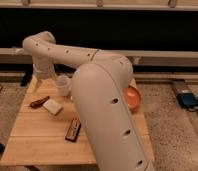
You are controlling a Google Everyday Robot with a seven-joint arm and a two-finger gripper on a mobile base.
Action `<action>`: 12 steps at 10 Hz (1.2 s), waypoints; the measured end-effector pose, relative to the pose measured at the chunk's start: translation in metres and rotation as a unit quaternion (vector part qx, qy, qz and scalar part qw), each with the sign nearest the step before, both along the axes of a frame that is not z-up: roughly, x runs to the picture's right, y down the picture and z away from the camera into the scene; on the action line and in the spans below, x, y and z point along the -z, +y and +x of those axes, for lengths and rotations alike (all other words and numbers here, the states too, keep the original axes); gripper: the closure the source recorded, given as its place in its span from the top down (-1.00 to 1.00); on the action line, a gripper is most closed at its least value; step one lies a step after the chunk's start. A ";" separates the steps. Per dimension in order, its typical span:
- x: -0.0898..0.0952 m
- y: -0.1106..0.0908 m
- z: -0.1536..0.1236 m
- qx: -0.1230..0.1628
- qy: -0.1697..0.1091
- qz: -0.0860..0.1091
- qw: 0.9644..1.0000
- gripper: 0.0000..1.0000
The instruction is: Place the white sponge in the ceramic bowl
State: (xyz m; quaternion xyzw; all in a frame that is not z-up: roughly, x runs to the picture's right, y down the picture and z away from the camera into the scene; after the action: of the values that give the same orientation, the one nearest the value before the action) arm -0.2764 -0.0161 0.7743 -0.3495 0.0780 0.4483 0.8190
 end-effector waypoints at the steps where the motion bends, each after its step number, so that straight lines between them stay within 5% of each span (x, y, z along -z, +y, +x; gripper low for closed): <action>1: 0.000 0.000 0.000 0.000 0.000 0.000 1.000 0.60; 9: 0.000 0.000 0.000 0.000 0.000 0.000 1.000 0.60; 12: -0.008 0.034 -0.016 0.032 -0.023 -0.026 0.999 0.60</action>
State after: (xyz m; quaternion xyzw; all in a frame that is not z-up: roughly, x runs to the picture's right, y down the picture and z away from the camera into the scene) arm -0.2919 0.0184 0.7825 -0.3785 0.0821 0.4115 0.8250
